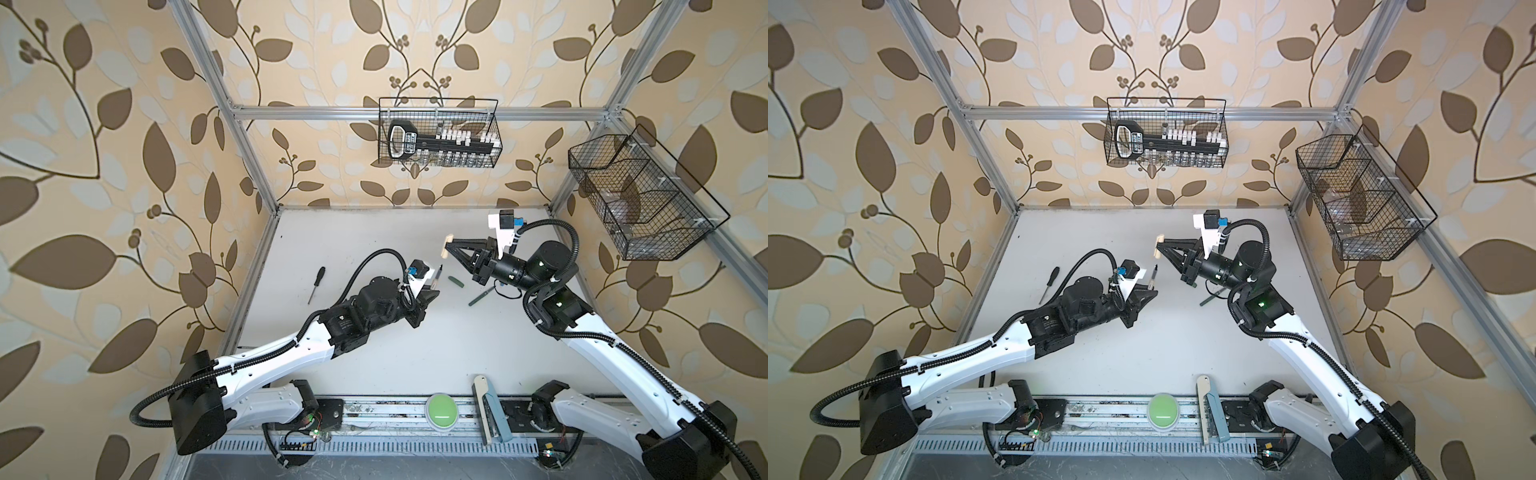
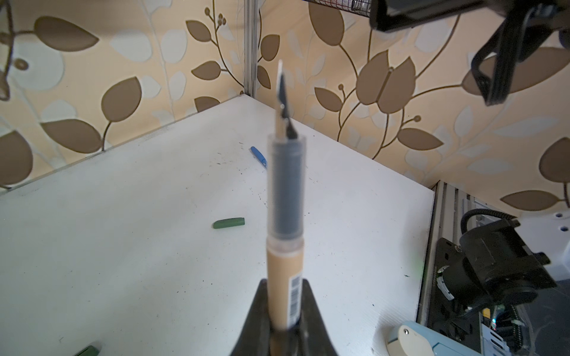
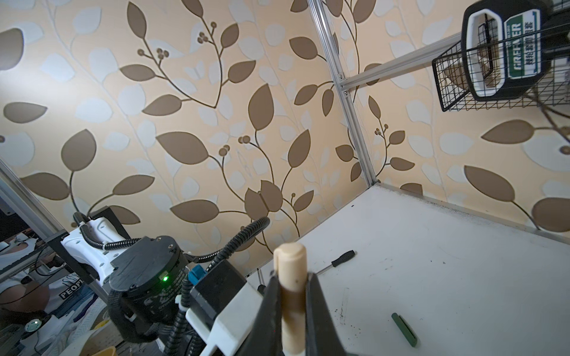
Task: Insert the pens into the pen caps
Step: 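Lower the beige cap onto the pen nib with the right gripper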
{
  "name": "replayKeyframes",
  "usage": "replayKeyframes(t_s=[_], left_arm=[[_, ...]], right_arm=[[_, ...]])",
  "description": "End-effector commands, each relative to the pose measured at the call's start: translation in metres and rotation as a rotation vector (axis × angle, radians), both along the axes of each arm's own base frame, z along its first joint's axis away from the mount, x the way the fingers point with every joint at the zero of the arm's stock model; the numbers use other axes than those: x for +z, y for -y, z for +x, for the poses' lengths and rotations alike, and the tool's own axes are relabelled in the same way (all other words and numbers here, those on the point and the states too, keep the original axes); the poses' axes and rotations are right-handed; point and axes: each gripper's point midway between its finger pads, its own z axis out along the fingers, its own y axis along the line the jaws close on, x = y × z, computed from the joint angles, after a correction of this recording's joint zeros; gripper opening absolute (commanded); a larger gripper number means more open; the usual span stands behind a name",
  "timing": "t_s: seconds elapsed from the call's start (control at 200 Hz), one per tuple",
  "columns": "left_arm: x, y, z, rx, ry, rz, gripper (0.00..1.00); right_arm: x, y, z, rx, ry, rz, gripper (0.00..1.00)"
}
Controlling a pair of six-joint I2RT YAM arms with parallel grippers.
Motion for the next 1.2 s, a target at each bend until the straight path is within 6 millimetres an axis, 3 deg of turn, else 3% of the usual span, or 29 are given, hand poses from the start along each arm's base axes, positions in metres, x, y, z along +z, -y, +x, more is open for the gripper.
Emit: replayKeyframes(t_s=[0.0,0.63,1.195], left_arm=[[0.037,0.001,-0.004,-0.014,0.075,-0.080,0.00],[0.039,0.002,-0.004,-0.017,0.074,-0.086,0.00],[0.061,-0.004,-0.006,-0.005,0.096,-0.133,0.00]], right_arm=[[-0.010,-0.001,-0.004,0.009,0.002,-0.020,0.11],[-0.033,-0.011,-0.004,0.028,-0.028,-0.056,0.11],[-0.050,-0.019,-0.003,0.007,-0.024,-0.110,0.13]])
